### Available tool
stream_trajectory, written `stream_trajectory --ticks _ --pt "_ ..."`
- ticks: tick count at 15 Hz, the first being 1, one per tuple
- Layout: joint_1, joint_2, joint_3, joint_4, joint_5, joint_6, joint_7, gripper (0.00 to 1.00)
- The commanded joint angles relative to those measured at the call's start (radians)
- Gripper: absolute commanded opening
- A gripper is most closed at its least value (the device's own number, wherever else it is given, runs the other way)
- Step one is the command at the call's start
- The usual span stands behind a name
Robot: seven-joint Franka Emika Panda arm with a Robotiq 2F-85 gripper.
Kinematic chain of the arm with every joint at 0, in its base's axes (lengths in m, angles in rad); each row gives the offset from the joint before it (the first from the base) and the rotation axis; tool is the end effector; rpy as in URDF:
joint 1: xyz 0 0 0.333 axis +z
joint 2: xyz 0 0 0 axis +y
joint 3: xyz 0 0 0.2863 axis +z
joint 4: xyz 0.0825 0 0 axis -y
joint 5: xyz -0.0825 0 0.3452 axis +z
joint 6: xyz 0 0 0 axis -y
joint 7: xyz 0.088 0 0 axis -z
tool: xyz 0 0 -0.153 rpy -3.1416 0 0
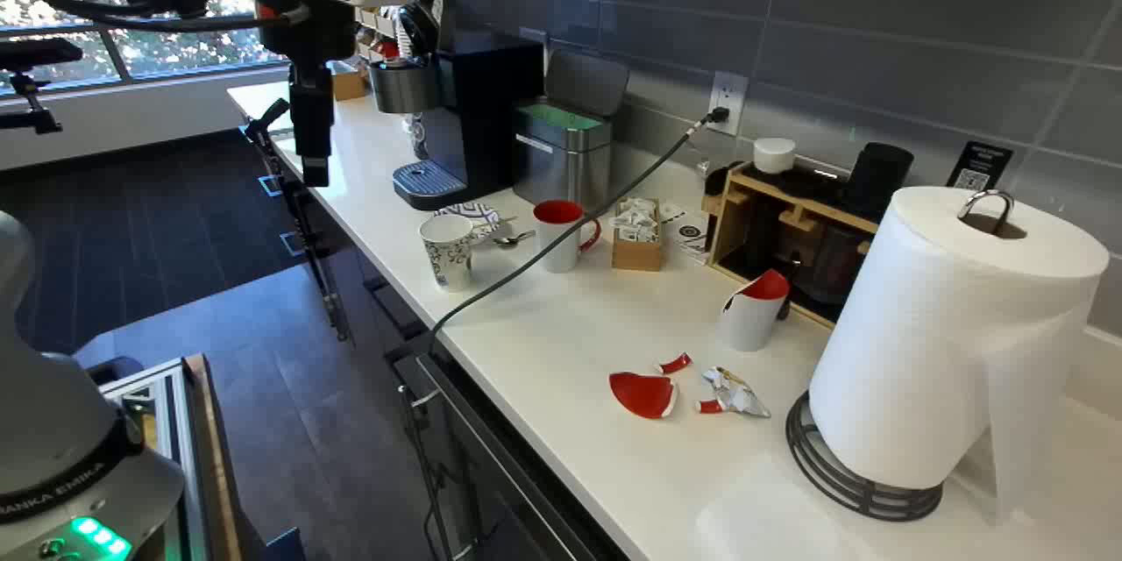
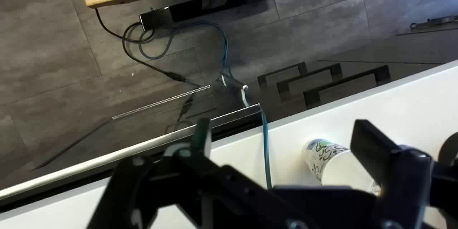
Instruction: Put the clear stirrer in the mug on the left.
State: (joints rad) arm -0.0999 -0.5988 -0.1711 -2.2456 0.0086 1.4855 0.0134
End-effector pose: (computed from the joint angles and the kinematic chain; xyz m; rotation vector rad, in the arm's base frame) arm 0.3078 -0.0914 0.5041 -2.9868 0.3707 0.2340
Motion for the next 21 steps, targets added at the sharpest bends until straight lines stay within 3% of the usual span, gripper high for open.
stream_trajectory --ticks 1,7,9,12,14,18,21 --pt "-0.017 0.003 0.012 0.003 0.006 -0.003 -0.008 1.0" --pt "-0.017 0.003 0.012 0.003 0.006 -0.003 -0.008 1.0" --pt "-0.023 0.022 0.042 -0.012 0.055 0.059 0.098 1.0" --pt "-0.022 0.04 0.125 -0.075 0.145 0.264 0.307 1.0" --pt "-0.015 0.065 0.195 -0.112 0.147 0.419 0.402 1.0" --pt "-0.008 0.173 0.344 -0.154 0.042 0.671 0.564 1.0" --pt "-0.007 0.27 0.437 -0.146 -0.065 0.754 0.744 1.0"
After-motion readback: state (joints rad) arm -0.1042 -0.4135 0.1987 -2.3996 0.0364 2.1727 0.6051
